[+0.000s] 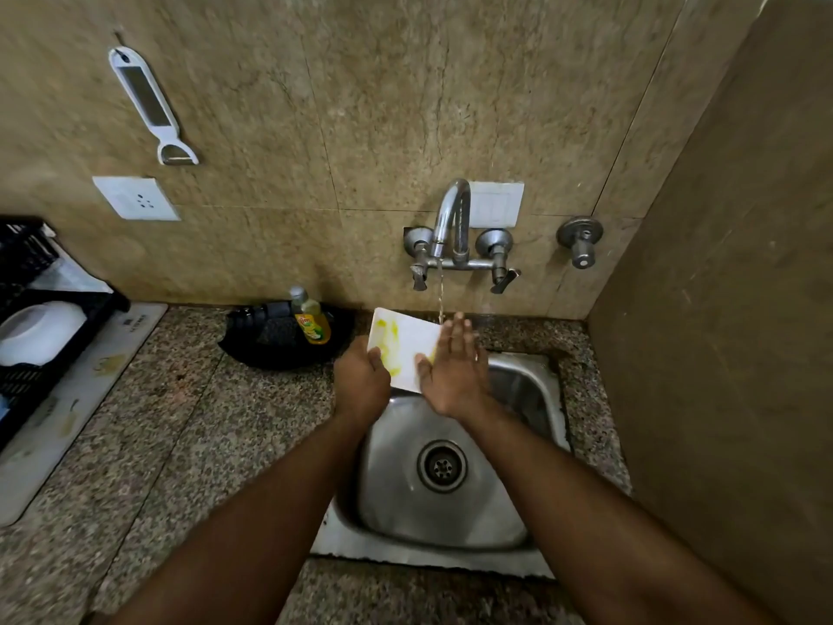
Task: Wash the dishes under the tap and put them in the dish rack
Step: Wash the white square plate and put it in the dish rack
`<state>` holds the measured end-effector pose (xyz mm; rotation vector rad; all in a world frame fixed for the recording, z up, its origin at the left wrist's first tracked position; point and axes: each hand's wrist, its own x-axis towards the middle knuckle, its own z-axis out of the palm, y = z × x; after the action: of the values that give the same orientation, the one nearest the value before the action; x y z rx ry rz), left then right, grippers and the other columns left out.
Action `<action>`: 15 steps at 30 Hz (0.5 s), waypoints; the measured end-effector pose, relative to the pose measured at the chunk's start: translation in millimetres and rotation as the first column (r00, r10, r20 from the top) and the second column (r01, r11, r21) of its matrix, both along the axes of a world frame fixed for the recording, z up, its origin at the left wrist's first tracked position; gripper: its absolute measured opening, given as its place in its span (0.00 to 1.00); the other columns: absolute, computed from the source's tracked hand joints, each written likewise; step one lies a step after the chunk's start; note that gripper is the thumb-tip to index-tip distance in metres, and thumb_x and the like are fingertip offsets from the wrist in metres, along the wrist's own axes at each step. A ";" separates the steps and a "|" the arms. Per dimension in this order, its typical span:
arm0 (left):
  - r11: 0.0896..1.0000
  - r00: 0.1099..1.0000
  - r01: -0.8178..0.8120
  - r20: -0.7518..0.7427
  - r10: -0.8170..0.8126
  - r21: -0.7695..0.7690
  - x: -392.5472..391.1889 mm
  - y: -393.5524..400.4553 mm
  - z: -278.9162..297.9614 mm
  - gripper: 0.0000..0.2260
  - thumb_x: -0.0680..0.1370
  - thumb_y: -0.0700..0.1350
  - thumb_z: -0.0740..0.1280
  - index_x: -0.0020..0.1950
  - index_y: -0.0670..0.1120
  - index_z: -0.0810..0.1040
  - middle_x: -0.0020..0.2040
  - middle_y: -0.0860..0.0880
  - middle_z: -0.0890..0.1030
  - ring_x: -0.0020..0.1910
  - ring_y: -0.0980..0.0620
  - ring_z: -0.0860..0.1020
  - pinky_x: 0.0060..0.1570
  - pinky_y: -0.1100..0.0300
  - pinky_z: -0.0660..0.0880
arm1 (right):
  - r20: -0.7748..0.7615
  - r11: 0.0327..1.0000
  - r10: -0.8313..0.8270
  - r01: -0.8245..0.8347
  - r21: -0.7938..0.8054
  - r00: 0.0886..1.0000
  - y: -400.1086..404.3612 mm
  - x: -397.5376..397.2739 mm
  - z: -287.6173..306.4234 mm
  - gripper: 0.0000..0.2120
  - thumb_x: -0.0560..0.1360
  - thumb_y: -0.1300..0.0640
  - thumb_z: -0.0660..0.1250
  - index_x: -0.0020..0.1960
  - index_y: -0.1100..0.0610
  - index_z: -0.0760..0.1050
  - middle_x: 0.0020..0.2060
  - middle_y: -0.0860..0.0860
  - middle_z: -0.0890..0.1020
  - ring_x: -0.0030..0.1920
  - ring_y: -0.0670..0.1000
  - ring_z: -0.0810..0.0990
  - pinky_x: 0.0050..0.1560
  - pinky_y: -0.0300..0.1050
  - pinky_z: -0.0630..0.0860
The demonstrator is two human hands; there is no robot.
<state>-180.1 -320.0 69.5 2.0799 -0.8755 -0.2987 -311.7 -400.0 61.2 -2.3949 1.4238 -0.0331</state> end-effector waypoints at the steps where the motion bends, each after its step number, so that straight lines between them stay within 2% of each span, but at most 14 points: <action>1: 1.000 1.000 0.015 -0.006 -0.015 -0.013 -2.7 0.0 -0.5 0.08 0.82 0.40 0.63 0.55 0.39 0.80 0.48 0.39 0.84 0.46 0.39 0.80 0.45 0.53 0.73 | 0.059 0.996 -0.070 0.067 0.051 0.996 -8.8 3.2 3.1 0.38 0.84 0.40 0.46 0.83 0.63 0.39 0.82 0.59 0.39 0.83 0.58 0.39 0.81 0.59 0.47; 2: 0.999 1.000 0.024 -0.014 -0.024 -0.030 -4.3 -0.5 -1.4 0.08 0.82 0.40 0.63 0.55 0.39 0.80 0.48 0.40 0.83 0.46 0.40 0.80 0.44 0.52 0.73 | 0.126 0.987 -0.128 0.115 0.109 0.984 -15.9 4.0 7.0 0.37 0.85 0.43 0.50 0.83 0.63 0.41 0.83 0.61 0.45 0.83 0.60 0.45 0.80 0.57 0.51; 3: 0.999 0.999 0.024 -0.031 -0.026 -0.046 -4.9 -1.0 -0.3 0.08 0.82 0.39 0.62 0.54 0.39 0.80 0.47 0.41 0.83 0.45 0.41 0.79 0.44 0.53 0.73 | 0.211 0.975 -0.184 0.152 0.161 0.960 -23.2 2.8 6.2 0.34 0.85 0.47 0.54 0.83 0.63 0.47 0.82 0.63 0.55 0.81 0.62 0.55 0.78 0.54 0.57; 5: 0.995 0.995 0.010 -0.097 -0.019 -0.096 -3.4 -2.9 0.7 0.08 0.83 0.39 0.62 0.55 0.40 0.80 0.47 0.43 0.82 0.44 0.44 0.79 0.43 0.55 0.72 | 0.388 0.931 -0.325 0.220 0.290 0.862 -30.6 -5.4 9.1 0.26 0.82 0.54 0.63 0.77 0.60 0.65 0.71 0.62 0.76 0.69 0.63 0.76 0.68 0.53 0.73; 6: 0.993 0.989 0.001 -0.145 -0.018 -0.119 -2.6 -4.6 -1.0 0.08 0.83 0.40 0.62 0.56 0.41 0.80 0.47 0.45 0.83 0.45 0.45 0.80 0.43 0.55 0.74 | 0.459 0.877 -0.427 0.233 0.421 0.779 -29.1 -8.9 14.3 0.20 0.81 0.56 0.66 0.72 0.58 0.72 0.65 0.60 0.81 0.61 0.62 0.81 0.62 0.54 0.79; 8: 0.989 0.968 -0.040 -0.252 0.002 -0.145 -2.7 -8.4 -0.5 0.08 0.84 0.42 0.62 0.58 0.44 0.81 0.49 0.46 0.84 0.46 0.46 0.83 0.46 0.51 0.81 | 0.498 0.686 -0.611 0.098 0.721 0.616 -17.5 -14.7 24.2 0.10 0.81 0.61 0.66 0.62 0.56 0.76 0.55 0.57 0.85 0.50 0.59 0.86 0.49 0.59 0.85; 9: 0.987 0.954 -0.070 -0.298 0.024 -0.145 -2.7 -10.6 -0.8 0.09 0.84 0.43 0.62 0.58 0.46 0.81 0.49 0.47 0.85 0.47 0.47 0.84 0.48 0.48 0.83 | 0.487 0.577 -0.667 -0.023 0.816 0.564 -10.3 -16.5 28.8 0.09 0.82 0.65 0.64 0.59 0.55 0.75 0.51 0.57 0.86 0.47 0.59 0.87 0.47 0.60 0.85; 10: 0.986 0.945 -0.094 -0.324 0.043 -0.141 -1.3 -13.4 -3.4 0.09 0.83 0.44 0.62 0.59 0.47 0.81 0.50 0.47 0.85 0.47 0.47 0.84 0.50 0.45 0.83 | 0.489 0.509 -0.691 -0.123 0.852 0.533 -5.0 -18.3 33.7 0.12 0.83 0.68 0.61 0.59 0.54 0.74 0.50 0.58 0.87 0.46 0.61 0.88 0.48 0.59 0.85; 12: 0.989 0.942 -0.097 -0.332 0.053 -0.115 1.5 -18.1 -9.5 0.10 0.82 0.48 0.62 0.58 0.50 0.81 0.50 0.49 0.85 0.47 0.47 0.84 0.50 0.42 0.83 | 0.520 0.474 -0.705 -0.225 0.851 0.482 -4.0 -22.0 35.4 0.15 0.83 0.70 0.58 0.63 0.55 0.73 0.50 0.62 0.87 0.48 0.64 0.87 0.47 0.56 0.86; 13: 0.992 0.942 -0.081 -0.333 0.043 -0.101 2.6 -20.0 -13.5 0.10 0.81 0.51 0.62 0.58 0.52 0.80 0.49 0.50 0.85 0.47 0.48 0.84 0.50 0.42 0.83 | 0.525 0.489 -0.707 -0.209 0.847 0.473 -4.6 -22.5 35.2 0.14 0.84 0.69 0.58 0.64 0.57 0.73 0.48 0.62 0.87 0.45 0.63 0.88 0.43 0.52 0.86; 15: 0.993 0.921 -0.041 -0.389 -0.005 -0.110 -1.6 -22.2 -12.6 0.10 0.78 0.53 0.65 0.56 0.54 0.80 0.49 0.51 0.86 0.47 0.47 0.85 0.48 0.42 0.84 | 0.518 0.552 -0.716 -0.075 0.831 0.469 -4.5 -22.9 34.9 0.11 0.85 0.62 0.59 0.66 0.60 0.72 0.42 0.61 0.87 0.34 0.57 0.87 0.31 0.46 0.84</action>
<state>-181.7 -342.2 56.9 1.8321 -0.6164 -0.6137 -334.6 -404.5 96.1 -0.9785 1.0576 -0.5096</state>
